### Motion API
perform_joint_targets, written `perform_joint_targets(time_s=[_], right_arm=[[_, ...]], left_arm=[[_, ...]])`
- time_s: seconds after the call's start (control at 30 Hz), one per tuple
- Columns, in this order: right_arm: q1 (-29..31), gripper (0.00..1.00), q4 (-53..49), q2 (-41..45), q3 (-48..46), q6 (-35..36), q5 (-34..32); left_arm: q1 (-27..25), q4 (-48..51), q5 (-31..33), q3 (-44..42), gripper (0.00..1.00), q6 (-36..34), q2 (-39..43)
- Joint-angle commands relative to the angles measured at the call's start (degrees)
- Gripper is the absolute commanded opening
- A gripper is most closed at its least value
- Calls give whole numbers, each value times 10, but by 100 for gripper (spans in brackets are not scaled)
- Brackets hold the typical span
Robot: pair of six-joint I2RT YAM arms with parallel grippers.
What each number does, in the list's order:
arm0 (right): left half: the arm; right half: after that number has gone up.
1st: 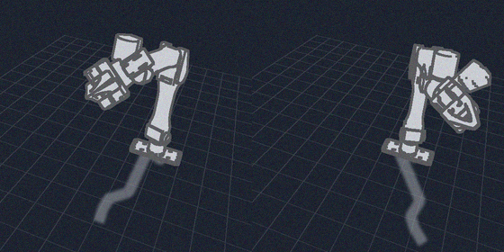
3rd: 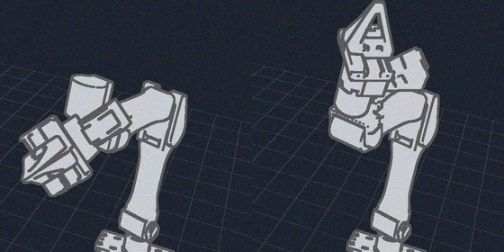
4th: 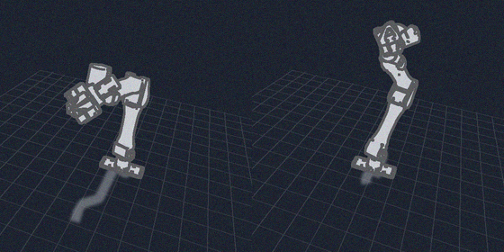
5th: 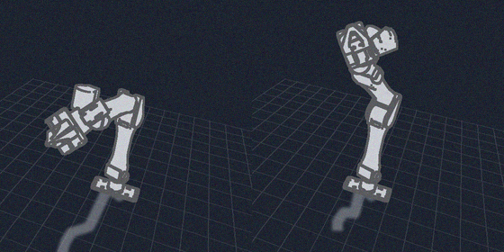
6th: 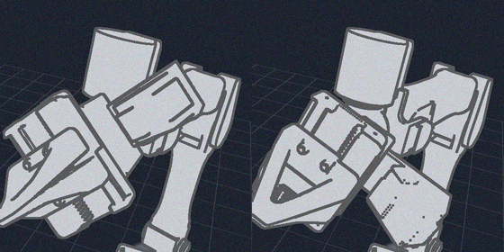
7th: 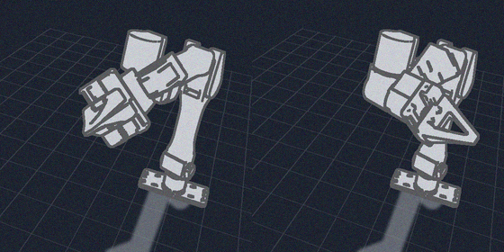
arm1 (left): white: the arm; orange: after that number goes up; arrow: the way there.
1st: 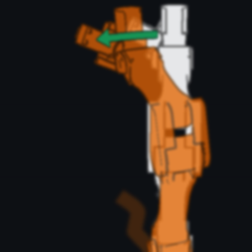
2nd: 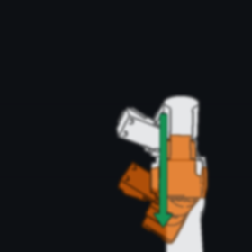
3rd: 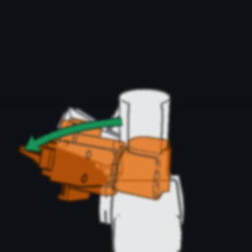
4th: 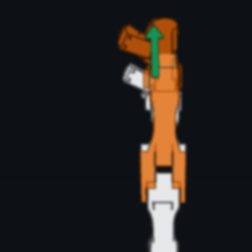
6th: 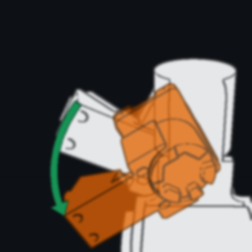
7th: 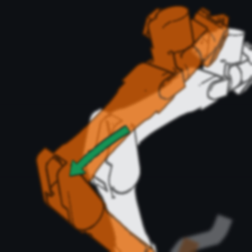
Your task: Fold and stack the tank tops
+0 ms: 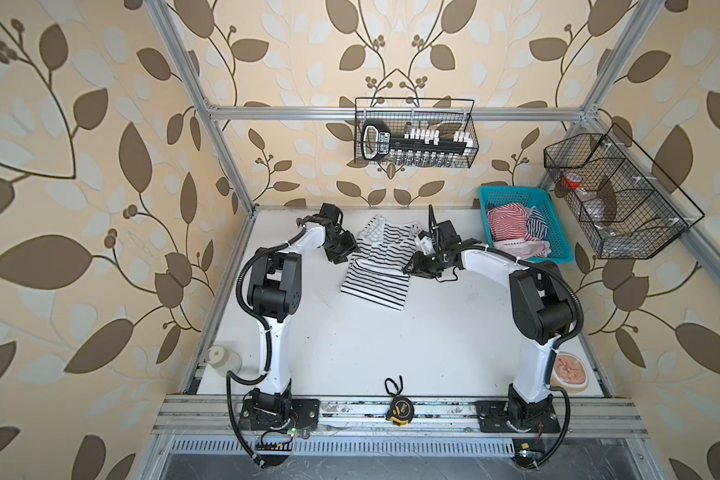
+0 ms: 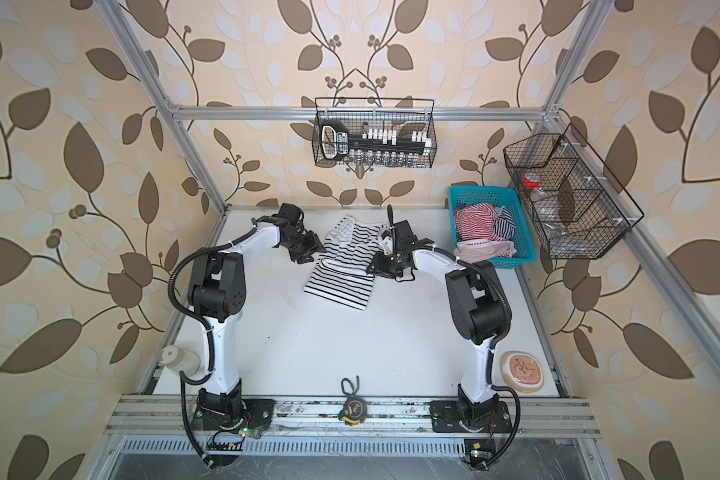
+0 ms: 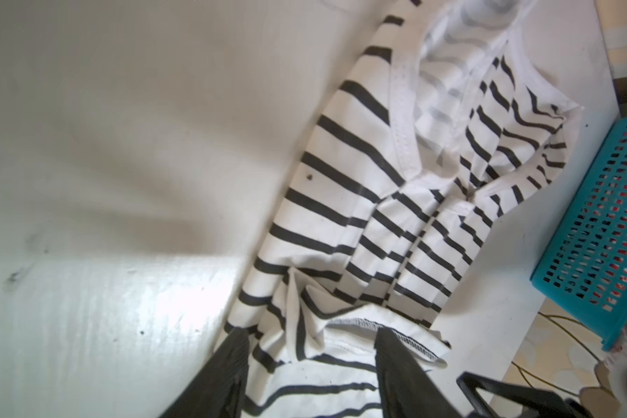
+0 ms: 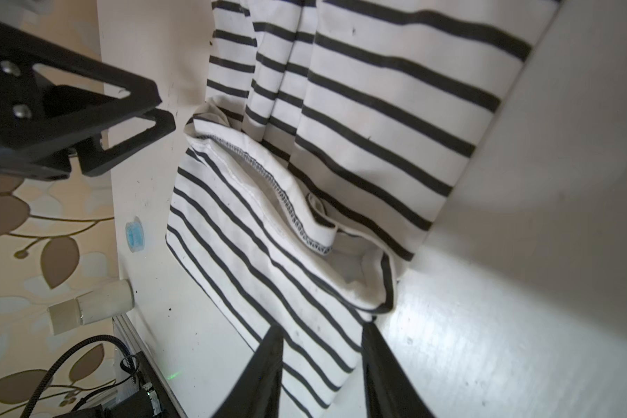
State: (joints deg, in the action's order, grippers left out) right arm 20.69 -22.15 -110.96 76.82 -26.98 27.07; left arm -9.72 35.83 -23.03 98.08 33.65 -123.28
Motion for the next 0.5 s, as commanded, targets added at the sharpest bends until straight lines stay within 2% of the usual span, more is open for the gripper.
perform_joint_targets(time_s=[0.0,0.07,0.17,0.27,0.47], right_arm=[[23,39,-13,41,-35,3,-17],[37,41,-14,58,-61,-2,-23],[52,43,-6,76,-107,-15,-24],[61,49,11,88,-142,-30,-22],[66,52,69,81,-184,-65,3]], left_arm=[[10,8,37,3,59,-4,33],[10,35,77,-12,60,-20,65],[10,53,99,-64,60,-30,114],[9,48,75,-132,57,-35,151],[6,-19,18,-241,56,-19,191]])
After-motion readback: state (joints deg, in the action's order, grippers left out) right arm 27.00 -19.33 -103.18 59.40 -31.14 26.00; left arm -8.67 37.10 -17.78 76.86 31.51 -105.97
